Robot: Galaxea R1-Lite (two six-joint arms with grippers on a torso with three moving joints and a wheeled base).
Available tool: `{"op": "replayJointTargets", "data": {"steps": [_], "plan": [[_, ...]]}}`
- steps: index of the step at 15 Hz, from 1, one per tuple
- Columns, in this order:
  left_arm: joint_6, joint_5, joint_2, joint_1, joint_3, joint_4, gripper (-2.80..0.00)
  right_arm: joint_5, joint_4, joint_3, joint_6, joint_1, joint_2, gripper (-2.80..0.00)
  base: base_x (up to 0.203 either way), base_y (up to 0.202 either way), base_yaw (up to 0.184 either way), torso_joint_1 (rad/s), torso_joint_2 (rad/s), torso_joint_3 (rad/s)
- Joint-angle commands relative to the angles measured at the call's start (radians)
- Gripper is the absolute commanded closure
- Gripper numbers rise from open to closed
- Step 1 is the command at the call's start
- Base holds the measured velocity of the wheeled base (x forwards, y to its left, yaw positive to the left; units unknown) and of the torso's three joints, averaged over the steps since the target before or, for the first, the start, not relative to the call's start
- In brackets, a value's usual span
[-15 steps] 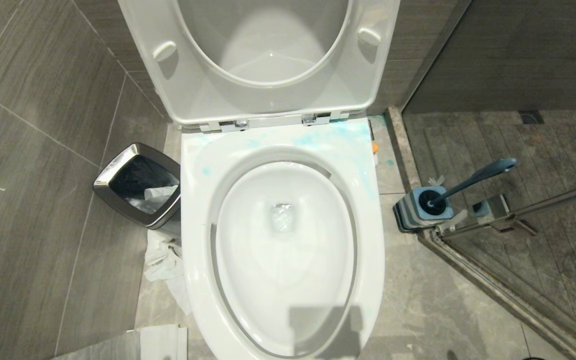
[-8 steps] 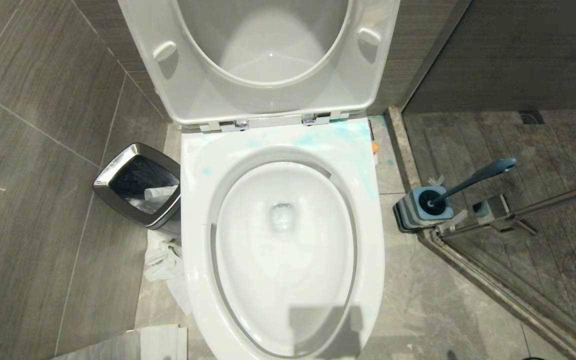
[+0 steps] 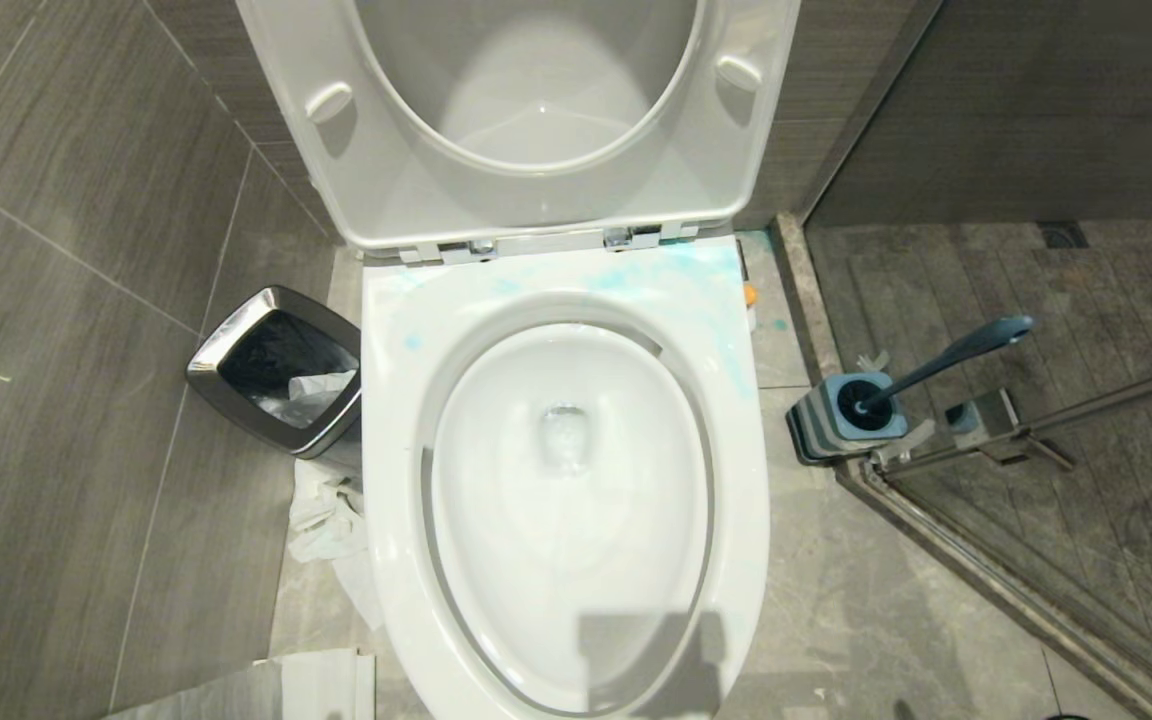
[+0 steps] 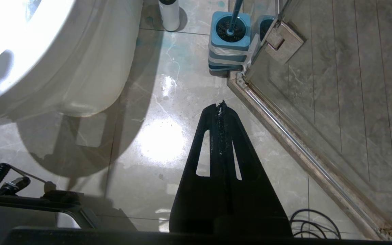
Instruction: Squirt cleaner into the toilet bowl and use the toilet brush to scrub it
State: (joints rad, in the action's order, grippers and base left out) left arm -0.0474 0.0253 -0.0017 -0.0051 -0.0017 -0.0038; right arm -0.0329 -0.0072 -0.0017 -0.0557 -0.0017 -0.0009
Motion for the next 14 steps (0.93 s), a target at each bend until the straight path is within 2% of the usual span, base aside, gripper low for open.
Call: {"op": "replayJointTargets", "data": {"steps": [1, 14], "plan": [[0.0, -0.001, 0.002, 0.001, 0.0, -0.001, 0.0, 0.001, 0.0, 0.0, -0.001, 0.0, 0.001, 0.0, 0.0, 0.0, 0.0, 0.0, 0.0, 0.0], [0.0, 0.0, 0.002, 0.001, 0.0, -0.001, 0.0, 0.001, 0.0, 0.0, -0.001, 0.0, 0.001, 0.0, 0.0, 0.0, 0.0, 0.0, 0.0, 0.0]]}}
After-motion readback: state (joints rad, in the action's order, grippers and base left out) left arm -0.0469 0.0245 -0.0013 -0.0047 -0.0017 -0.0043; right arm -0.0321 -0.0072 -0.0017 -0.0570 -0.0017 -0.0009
